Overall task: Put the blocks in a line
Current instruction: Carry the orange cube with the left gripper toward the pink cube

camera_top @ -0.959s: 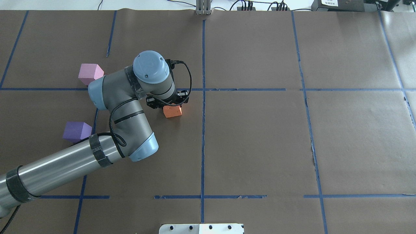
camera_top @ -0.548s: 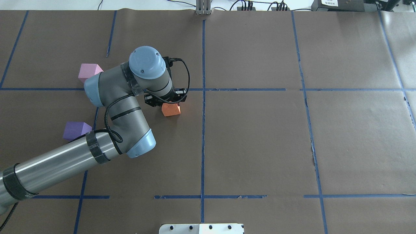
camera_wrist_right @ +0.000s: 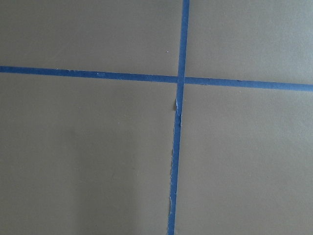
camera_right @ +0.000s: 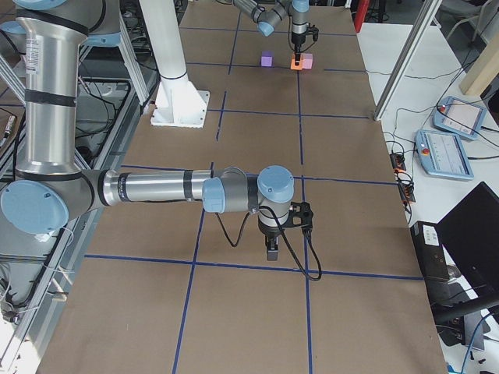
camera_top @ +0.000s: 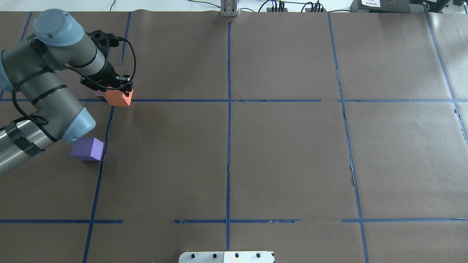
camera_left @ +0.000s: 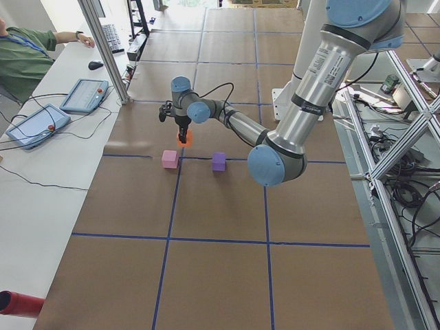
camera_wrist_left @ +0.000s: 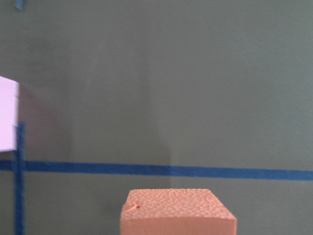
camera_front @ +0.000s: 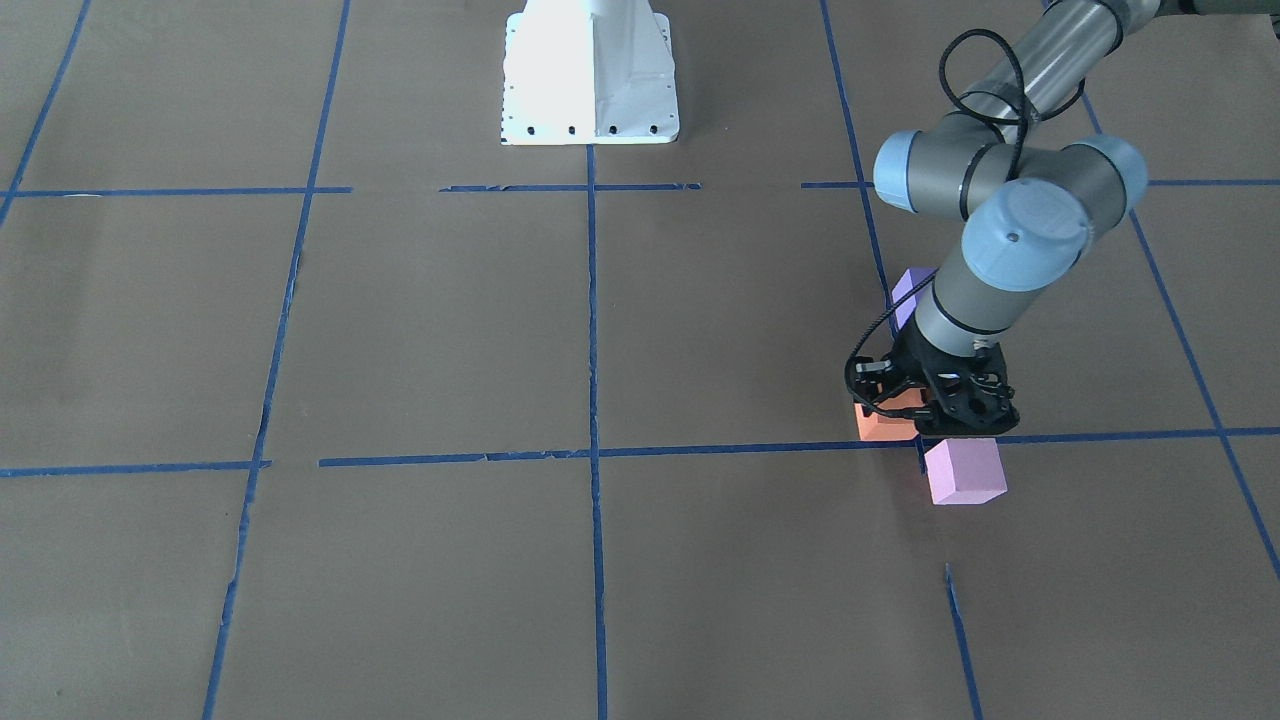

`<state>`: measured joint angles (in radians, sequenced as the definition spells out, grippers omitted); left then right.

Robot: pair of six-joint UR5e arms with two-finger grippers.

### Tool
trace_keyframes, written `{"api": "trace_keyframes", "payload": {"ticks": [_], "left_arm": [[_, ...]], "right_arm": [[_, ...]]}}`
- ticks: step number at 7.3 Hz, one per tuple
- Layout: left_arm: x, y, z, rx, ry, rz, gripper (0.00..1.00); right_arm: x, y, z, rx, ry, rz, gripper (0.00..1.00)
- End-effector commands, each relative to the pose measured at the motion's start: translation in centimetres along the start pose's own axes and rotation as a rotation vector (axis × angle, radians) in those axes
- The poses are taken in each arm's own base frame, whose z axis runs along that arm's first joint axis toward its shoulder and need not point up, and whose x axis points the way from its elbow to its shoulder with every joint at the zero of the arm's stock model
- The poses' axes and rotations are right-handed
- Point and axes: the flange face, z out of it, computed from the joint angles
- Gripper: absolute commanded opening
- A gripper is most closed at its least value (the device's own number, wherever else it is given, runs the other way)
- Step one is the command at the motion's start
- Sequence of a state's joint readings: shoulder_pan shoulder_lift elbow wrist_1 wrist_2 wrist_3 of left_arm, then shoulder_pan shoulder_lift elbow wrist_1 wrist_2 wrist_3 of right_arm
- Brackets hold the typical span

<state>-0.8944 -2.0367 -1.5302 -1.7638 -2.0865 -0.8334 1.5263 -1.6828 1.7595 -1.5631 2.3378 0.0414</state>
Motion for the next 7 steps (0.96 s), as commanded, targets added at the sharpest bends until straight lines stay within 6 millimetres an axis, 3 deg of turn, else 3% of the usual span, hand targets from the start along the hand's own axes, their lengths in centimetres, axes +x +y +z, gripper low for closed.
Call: {"api": "trace_keyframes", "payload": {"ticks": [1,4,6,7], "left_arm": [[-4.3,0.8,1.6,-0.031,-0.029,0.023,0.1],[-6.7,2.3,3.1,-0.071,-0.038,0.068,0.1],[-6.6,2.6,3.6,-0.089,-0.033,0.07,0.29],[-6.2,2.6,3.4,-0.095,-0.019,0.069,0.5]], "right_arm": [[0.0,0.0,0.0,0.0,0.0,0.0,1.0],[0.0,0.0,0.0,0.0,0.0,0.0,1.0],[0.0,0.0,0.0,0.0,0.0,0.0,1.0],[0.0,0.0,0.0,0.0,0.0,0.0,1.0]]}}
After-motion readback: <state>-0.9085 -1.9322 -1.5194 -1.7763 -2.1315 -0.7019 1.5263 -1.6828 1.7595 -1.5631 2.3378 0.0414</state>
